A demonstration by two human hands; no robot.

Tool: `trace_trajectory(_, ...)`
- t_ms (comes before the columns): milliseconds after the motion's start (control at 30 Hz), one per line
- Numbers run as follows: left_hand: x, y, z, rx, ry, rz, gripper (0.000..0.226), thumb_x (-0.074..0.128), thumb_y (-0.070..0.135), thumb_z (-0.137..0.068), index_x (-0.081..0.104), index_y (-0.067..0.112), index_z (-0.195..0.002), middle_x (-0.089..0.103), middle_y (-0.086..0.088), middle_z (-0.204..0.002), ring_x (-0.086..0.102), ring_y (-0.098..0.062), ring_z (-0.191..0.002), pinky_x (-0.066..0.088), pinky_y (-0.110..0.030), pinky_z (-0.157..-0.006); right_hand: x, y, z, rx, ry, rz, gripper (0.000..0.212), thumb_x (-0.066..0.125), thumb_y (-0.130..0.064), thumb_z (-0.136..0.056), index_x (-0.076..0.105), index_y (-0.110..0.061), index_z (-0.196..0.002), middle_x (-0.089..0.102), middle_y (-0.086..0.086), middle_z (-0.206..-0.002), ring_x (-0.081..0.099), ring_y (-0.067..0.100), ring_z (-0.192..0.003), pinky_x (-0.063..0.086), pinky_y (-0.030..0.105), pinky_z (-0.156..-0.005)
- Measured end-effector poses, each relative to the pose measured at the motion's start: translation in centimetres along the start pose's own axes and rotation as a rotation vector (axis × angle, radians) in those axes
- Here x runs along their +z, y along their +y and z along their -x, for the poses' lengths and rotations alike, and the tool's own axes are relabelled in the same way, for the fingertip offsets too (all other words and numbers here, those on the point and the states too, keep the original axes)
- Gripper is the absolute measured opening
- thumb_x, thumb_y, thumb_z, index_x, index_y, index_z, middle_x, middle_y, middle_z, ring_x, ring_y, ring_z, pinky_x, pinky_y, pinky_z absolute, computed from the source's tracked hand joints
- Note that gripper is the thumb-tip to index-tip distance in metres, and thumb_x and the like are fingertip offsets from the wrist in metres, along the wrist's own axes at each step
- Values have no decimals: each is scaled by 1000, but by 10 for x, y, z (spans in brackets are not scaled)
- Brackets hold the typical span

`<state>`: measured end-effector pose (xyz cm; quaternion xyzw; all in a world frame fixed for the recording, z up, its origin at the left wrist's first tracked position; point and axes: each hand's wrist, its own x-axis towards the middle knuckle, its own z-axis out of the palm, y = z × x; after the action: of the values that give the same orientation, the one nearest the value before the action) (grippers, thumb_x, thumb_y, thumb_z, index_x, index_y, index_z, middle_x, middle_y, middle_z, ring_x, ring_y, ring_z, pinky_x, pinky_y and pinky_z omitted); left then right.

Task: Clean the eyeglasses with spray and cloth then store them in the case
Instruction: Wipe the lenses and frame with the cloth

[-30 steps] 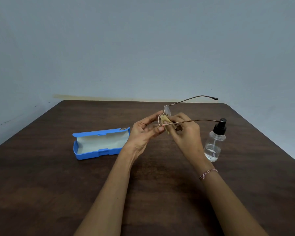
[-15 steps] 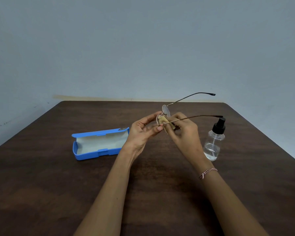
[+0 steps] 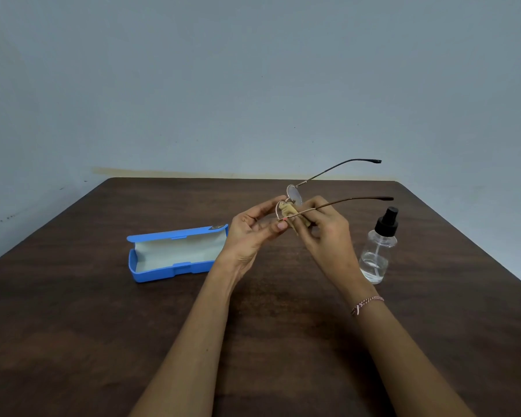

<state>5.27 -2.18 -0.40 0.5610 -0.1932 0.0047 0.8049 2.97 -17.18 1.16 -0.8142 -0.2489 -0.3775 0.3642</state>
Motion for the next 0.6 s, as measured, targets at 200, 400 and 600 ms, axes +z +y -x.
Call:
trace_trajectory(200,2,2,0,17,23,22,49,71,1,-67,62,8,-115,71,-5,-108,68,-19,-97,51,-38,-93,0,4,0,27,15,59,9,63,-6,-87,69,-4,-94,50,-5,-85,46,1,-68,36,4,-64)
trace_trajectory(400,-1,4,0,30,95,75,43,69,2,-65,63,8,-107,73,0,-95,69,-13,-89,56,-30,-85,1,-2,0,-20,-24,-11,13,65,-9,-87,71,-5,-98,52,-1,-79,47,7,-65,37,8,-61)
trace_trajectory(600,0,8,1,47,91,137,39,66,3,-64,63,9,-103,73,2,-91,70,-11,-85,58,-25,-76,0,-6,-1,-82,-52,-100,22,64,-8,-87,68,-8,-109,52,-2,-87,50,8,-76,41,11,-67)
